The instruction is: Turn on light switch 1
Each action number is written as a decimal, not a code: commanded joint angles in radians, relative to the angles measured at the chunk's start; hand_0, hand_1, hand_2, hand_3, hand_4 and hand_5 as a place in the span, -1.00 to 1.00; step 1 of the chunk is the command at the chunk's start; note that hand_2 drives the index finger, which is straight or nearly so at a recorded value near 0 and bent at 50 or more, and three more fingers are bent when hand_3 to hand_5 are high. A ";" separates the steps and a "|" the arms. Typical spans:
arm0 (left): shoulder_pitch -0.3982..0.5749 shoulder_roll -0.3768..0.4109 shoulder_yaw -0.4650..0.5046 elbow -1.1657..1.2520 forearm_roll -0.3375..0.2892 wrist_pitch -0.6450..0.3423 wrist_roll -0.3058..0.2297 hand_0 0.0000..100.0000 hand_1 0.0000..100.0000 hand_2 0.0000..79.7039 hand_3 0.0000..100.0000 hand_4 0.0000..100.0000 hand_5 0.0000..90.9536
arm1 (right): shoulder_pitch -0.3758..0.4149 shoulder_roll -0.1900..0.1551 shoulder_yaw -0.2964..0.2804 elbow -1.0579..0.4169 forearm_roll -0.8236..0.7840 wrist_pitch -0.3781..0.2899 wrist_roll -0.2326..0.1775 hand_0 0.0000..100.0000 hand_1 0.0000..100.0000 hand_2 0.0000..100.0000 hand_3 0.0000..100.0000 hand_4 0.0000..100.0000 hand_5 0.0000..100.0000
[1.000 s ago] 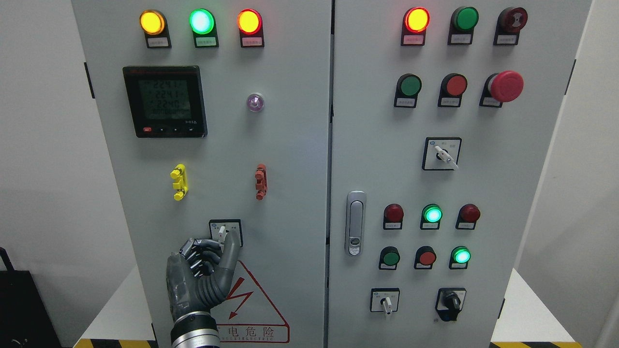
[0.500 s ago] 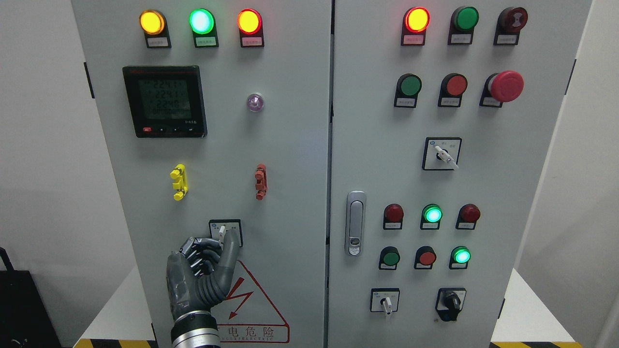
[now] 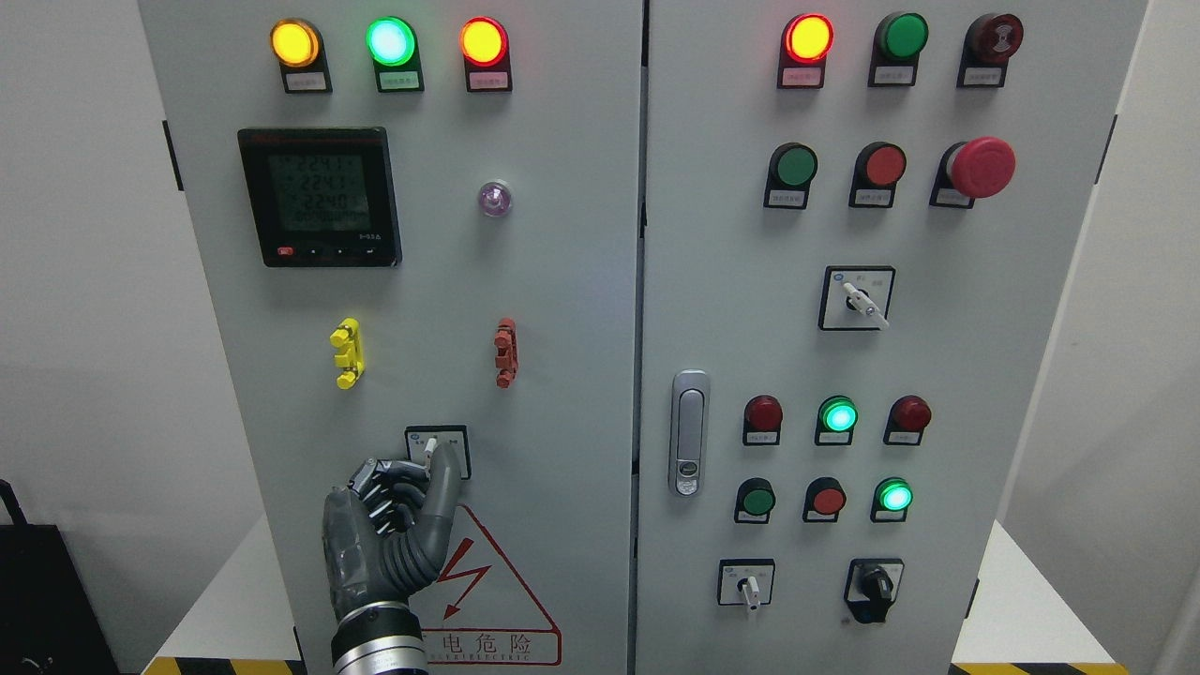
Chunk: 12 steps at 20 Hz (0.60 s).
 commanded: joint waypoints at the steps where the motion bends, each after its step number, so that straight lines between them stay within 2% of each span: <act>1: 0.001 0.000 0.000 0.002 0.000 0.000 0.000 -0.53 0.07 0.55 0.68 0.71 0.68 | 0.000 0.000 0.000 0.000 0.000 -0.001 0.001 -0.89 -1.00 -1.00 -1.00 -1.00 -1.00; 12: 0.003 0.001 0.000 0.003 0.000 0.002 -0.002 -0.51 0.04 0.57 0.68 0.71 0.68 | 0.000 0.000 0.000 0.000 0.000 -0.001 0.001 -0.89 -1.00 -1.00 -1.00 -1.00 -1.00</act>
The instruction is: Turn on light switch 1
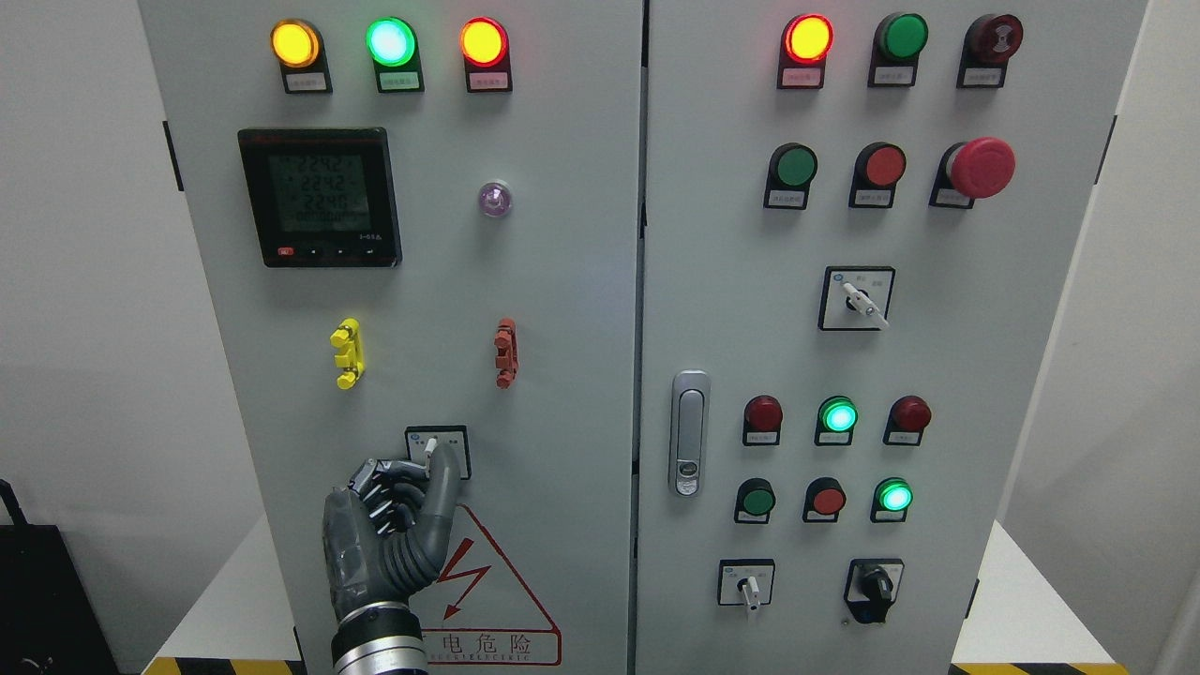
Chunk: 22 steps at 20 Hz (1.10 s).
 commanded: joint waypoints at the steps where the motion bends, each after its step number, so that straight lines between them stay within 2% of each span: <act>1: 0.001 0.001 0.000 0.002 0.000 0.007 -0.002 -0.50 0.04 0.57 0.68 0.71 0.67 | 0.000 0.000 0.000 0.000 0.000 -0.001 0.001 -0.89 -1.00 -1.00 -1.00 -1.00 -1.00; 14: 0.000 0.000 -0.002 0.002 0.000 0.007 -0.003 -0.41 -0.01 0.57 0.68 0.70 0.61 | 0.000 0.000 0.000 0.000 0.000 -0.001 0.001 -0.89 -1.00 -1.00 -1.00 -1.00 -1.00; 22: -0.002 0.000 -0.003 0.002 0.002 0.007 -0.004 -0.26 -0.05 0.57 0.68 0.70 0.61 | 0.000 0.000 0.000 0.000 0.000 -0.001 -0.001 -0.89 -1.00 -1.00 -1.00 -1.00 -1.00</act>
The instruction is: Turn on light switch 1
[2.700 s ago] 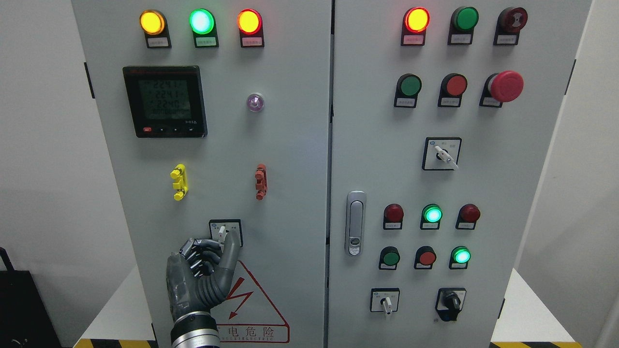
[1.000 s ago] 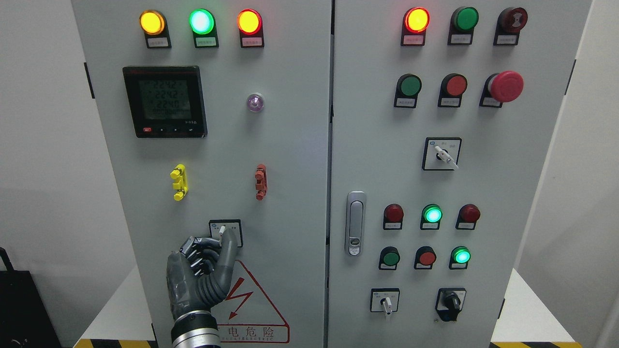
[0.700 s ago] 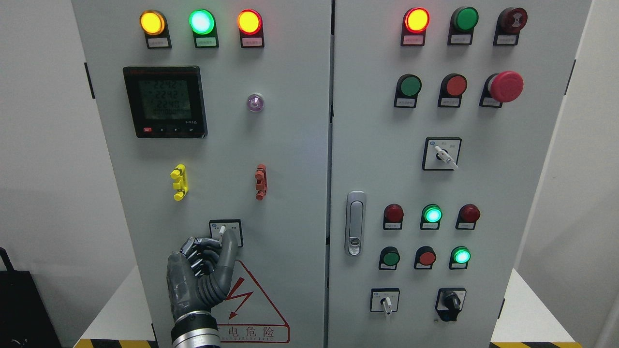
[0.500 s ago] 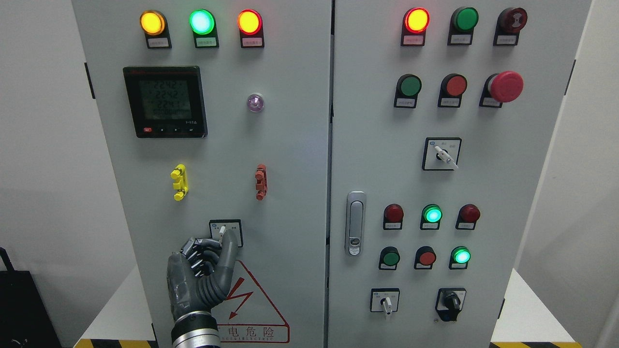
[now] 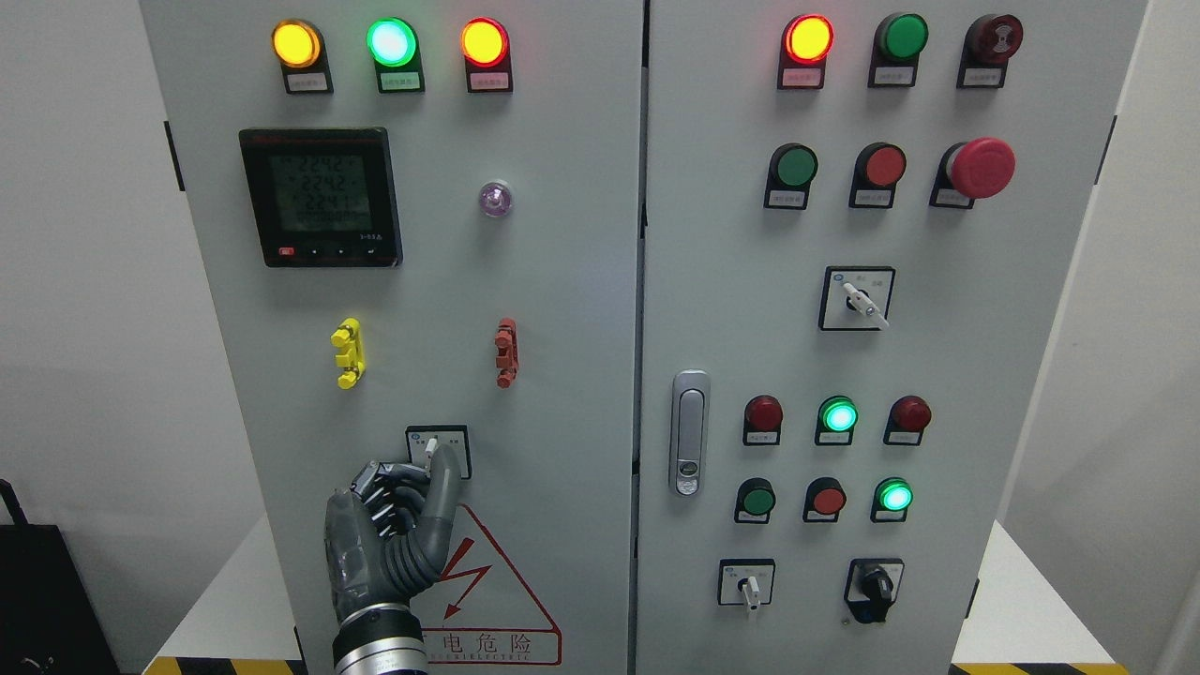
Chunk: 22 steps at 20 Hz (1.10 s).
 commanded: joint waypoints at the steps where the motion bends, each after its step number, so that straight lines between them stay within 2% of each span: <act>1: -0.002 0.000 -0.002 0.000 0.001 0.000 -0.001 -0.24 -0.05 0.57 0.68 0.70 0.61 | 0.000 0.000 0.000 0.000 0.000 -0.001 -0.001 -0.89 -1.00 -1.00 -1.00 -1.00 -1.00; 22: -0.004 -0.002 -0.002 0.000 0.001 0.000 -0.001 0.02 -0.18 0.56 0.69 0.71 0.61 | 0.000 0.000 0.000 0.000 0.000 -0.001 0.001 -0.89 -1.00 -1.00 -1.00 -1.00 -1.00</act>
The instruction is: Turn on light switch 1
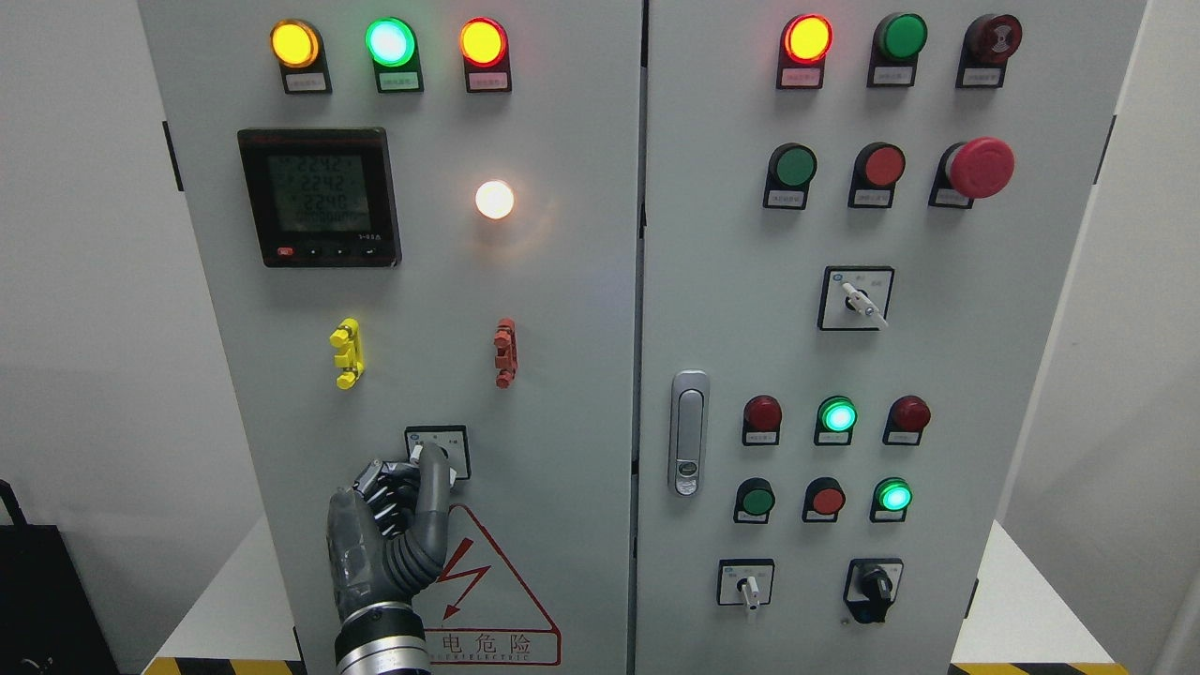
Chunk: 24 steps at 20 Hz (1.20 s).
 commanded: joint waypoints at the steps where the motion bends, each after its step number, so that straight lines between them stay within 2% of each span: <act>1: 0.000 0.000 0.000 0.000 0.000 -0.002 0.006 0.04 -0.20 0.56 0.69 0.71 0.61 | 0.000 0.000 0.000 0.000 0.000 -0.001 0.001 -0.89 -1.00 -1.00 -1.00 -1.00 -1.00; 4: -0.002 0.000 -0.001 0.000 0.000 -0.002 0.006 0.08 -0.24 0.56 0.69 0.71 0.61 | 0.000 0.000 0.000 0.000 0.000 -0.001 -0.001 -0.89 -1.00 -1.00 -1.00 -1.00 -1.00; 9: -0.002 -0.002 -0.005 0.000 0.000 -0.002 0.006 -0.19 -0.26 0.56 0.69 0.71 0.62 | 0.000 0.000 0.000 0.000 0.000 -0.001 -0.001 -0.89 -1.00 -1.00 -1.00 -1.00 -1.00; 18: -0.003 -0.002 -0.008 0.000 0.000 -0.002 0.006 -0.44 -0.24 0.56 0.71 0.71 0.67 | 0.000 0.000 0.000 0.000 0.000 -0.001 -0.001 -0.89 -1.00 -1.00 -1.00 -1.00 -1.00; 24: 0.003 0.000 -0.006 0.000 0.000 -0.002 0.006 -0.53 -0.24 0.57 0.71 0.71 0.68 | 0.000 0.000 0.000 0.000 0.000 -0.001 0.001 -0.89 -1.00 -1.00 -1.00 -1.00 -1.00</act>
